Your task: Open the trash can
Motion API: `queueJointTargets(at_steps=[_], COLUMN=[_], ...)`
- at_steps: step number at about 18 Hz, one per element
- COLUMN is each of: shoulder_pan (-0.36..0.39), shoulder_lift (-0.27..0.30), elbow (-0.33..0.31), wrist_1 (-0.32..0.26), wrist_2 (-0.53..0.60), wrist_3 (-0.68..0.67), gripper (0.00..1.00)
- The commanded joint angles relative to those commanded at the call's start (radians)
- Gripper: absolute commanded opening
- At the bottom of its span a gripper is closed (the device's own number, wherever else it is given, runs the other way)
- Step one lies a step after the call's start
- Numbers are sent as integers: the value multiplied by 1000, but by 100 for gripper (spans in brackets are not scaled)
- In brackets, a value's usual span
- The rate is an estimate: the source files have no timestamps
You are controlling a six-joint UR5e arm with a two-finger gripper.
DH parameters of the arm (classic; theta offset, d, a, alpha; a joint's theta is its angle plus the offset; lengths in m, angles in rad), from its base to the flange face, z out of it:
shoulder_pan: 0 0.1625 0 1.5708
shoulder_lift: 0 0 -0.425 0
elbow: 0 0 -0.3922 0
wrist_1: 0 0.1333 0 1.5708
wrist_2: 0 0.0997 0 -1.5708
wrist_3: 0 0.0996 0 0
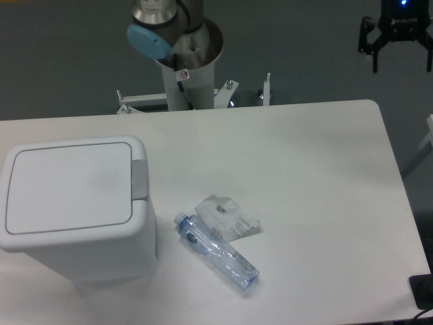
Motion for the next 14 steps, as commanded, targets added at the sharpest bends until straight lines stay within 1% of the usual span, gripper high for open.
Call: queueJointTargets(at_steps=[2,4,5,7,8,9,10,11,12,14], shoulder_pan=[-40,-95,-157,-250,-306,-345,-401,-426,-436,-439], shoulder_lift=[-3,-14,-29,-57,-80,-93,-100,-98,-100,-97], elbow=[8,29,55,89,115,127,130,130,135,134], wrist_1=[8,9,9,8,8,8,8,8,9,11], wrist_2=[0,3,3,1,-5,-6,-20,-57,-116,-218], wrist_3=[-129,-323,-464,-632,-754,-827,-912,-960,-1003,-1065], gripper=[100,100,100,100,100,100,100,100,100,100])
